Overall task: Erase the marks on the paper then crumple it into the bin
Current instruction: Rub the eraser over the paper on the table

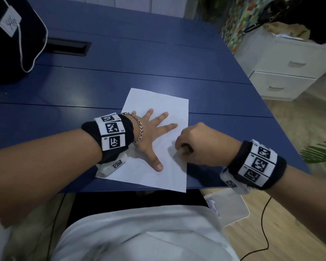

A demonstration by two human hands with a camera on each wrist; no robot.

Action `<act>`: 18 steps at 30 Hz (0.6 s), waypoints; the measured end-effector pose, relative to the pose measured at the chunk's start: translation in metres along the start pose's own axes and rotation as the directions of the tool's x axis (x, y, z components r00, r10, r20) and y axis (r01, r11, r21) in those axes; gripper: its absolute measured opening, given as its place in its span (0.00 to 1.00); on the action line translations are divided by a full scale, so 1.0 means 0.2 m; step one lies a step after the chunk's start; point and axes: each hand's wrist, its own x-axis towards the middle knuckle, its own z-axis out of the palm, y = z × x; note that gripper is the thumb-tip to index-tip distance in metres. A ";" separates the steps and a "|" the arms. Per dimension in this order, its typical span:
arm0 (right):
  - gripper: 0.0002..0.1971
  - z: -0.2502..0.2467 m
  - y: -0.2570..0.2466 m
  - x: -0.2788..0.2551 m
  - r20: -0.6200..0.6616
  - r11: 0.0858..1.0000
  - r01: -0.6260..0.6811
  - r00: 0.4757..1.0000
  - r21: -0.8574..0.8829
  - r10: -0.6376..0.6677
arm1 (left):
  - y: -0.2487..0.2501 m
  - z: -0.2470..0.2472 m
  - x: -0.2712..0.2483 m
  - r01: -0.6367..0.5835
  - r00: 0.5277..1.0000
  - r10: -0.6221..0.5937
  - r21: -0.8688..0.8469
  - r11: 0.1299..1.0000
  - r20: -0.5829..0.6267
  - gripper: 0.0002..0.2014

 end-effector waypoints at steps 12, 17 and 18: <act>0.05 0.02 -0.09 -0.03 0.048 0.999 0.030 0.998 -0.012 -0.030 | 0.00 0.01 0.00 -0.002 1.000 0.002 0.000 1.000 -0.024 0.77; 0.04 -0.02 0.04 0.01 -0.072 0.994 -0.101 0.992 0.036 0.103 | 0.00 0.02 -0.05 0.016 0.999 -0.017 -0.048 0.999 -0.032 0.75; 0.04 -0.02 0.05 0.01 -0.082 0.993 -0.111 0.990 0.038 0.114 | 0.00 0.03 -0.06 0.028 0.999 -0.030 -0.052 0.998 -0.031 0.75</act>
